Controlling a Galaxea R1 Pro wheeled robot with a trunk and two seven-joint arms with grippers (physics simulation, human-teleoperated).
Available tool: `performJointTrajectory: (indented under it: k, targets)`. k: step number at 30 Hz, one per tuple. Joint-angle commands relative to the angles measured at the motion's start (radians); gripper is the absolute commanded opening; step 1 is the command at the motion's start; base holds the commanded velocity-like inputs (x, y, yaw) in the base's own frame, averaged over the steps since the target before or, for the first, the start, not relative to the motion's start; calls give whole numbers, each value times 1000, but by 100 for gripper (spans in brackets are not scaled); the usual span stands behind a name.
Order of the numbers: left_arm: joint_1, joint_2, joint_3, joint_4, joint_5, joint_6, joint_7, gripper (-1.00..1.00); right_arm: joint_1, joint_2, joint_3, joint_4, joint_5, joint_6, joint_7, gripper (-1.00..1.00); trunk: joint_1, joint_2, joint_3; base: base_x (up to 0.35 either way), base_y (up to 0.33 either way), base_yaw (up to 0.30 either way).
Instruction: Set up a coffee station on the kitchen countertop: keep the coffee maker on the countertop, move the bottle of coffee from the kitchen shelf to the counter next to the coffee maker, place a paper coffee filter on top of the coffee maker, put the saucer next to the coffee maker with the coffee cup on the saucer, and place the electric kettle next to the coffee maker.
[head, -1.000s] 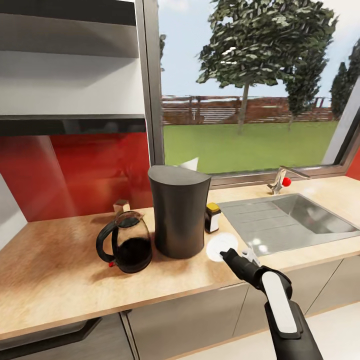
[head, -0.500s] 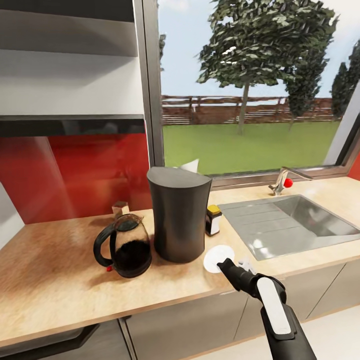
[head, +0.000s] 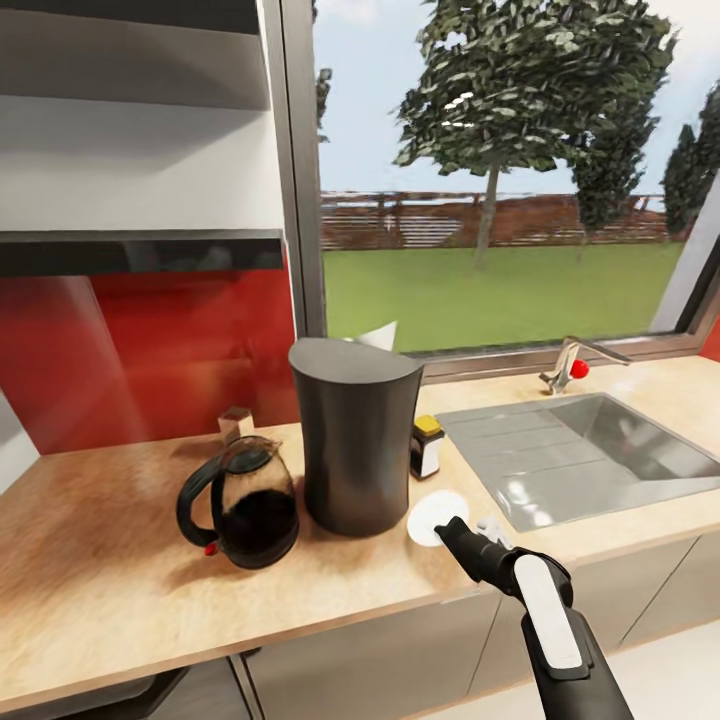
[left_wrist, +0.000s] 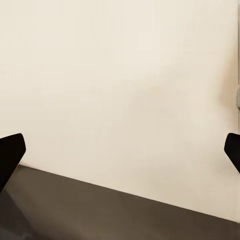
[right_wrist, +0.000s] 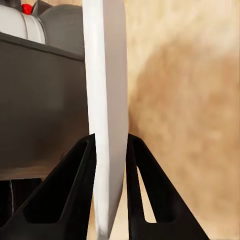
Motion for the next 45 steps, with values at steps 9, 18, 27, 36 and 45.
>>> performJointTrajectory:
  k: [9, 18, 27, 36, 45]
  targets:
    - [-1, -10, 8, -1, -12, 4, 1, 100, -1, 0, -2, 0, -11, 4, -10, -100, 1, -2, -2, 130, -102, 0]
    - [-1, -10, 8, -1, -12, 4, 1, 100, -1, 0, -3, 1, -11, 4, -10, -100, 1, -2, -2, 112, -64, 0]
    - [-1, -10, 8, -1, -12, 4, 2, 100, -1, 1, -1, 8, -9, 4, -10, -100, 1, -2, -2, 50, -30, 0]
    - [-1, -10, 8, -1, -11, 4, 3, 100, -1, 2, -1, 55, -8, 4, -10, -100, 1, -2, -2, 0, 14, 0]
    - [-1, -9, 8, -1, -11, 4, 3, 100, -1, 2, -2, 68, -7, 4, -10, 100, 1, -2, -2, 0, 2, 0]
